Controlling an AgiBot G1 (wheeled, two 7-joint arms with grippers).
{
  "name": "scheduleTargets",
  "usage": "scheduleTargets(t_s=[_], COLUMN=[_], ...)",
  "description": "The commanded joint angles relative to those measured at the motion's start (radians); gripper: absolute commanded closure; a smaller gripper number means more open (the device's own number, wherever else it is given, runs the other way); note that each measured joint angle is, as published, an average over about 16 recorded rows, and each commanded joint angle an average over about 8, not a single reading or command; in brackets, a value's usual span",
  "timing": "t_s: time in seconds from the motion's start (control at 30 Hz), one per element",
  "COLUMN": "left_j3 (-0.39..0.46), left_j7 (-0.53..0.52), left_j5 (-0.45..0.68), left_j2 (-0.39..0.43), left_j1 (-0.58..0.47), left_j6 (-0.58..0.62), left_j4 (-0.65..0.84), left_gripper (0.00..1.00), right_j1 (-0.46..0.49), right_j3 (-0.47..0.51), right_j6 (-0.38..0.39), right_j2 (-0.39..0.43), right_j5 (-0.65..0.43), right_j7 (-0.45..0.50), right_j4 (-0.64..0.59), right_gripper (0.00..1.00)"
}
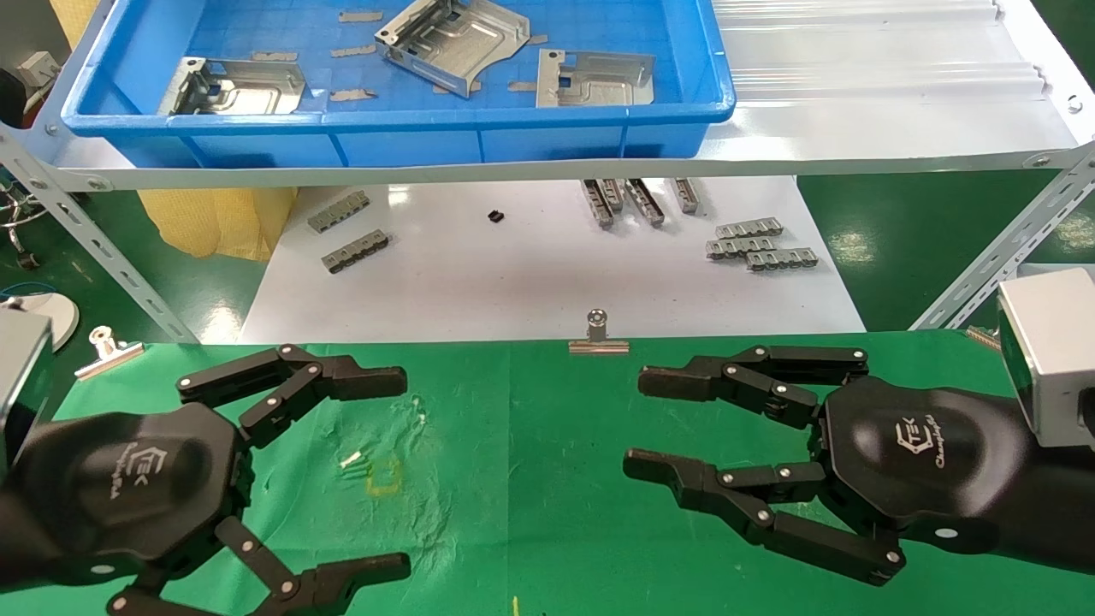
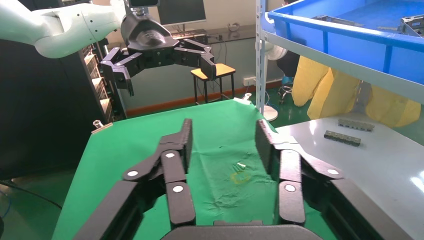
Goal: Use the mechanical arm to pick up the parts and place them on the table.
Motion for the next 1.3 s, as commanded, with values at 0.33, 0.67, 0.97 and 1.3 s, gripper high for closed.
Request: scheduleTargets(t_s=[0.33,0.67,0.97,1.3], left_j3=[0.000,-0.002,0.002,0.146], left_j7=[0.000,0.002,0.008,0.054], left_j5=[0.000,0.001,0.087,0.418], left_j2=[0.000,0.000,0.032,0.324], left_j1=[0.000,-0.004,-0.201,-0.680], left_j6=[0.000,-0.001,-0.036,-0.193], left_j4=[0.000,-0.001,0.057,0.552], left_gripper=[0.00,0.00,0.00,0.00], right_j1=[0.000,0.000,0.000,0.000], right_j3=[0.000,0.000,0.000,0.000], right_j6=[0.000,0.000,0.000,0.000], right_j2=[0.000,0.000,0.000,0.000], right_j5=[0.000,0.000,0.000,0.000], right_j7=[0.000,0.000,0.000,0.000], right_j4=[0.000,0.000,0.000,0.000], right_gripper=[1.00,1.00,1.00,1.00])
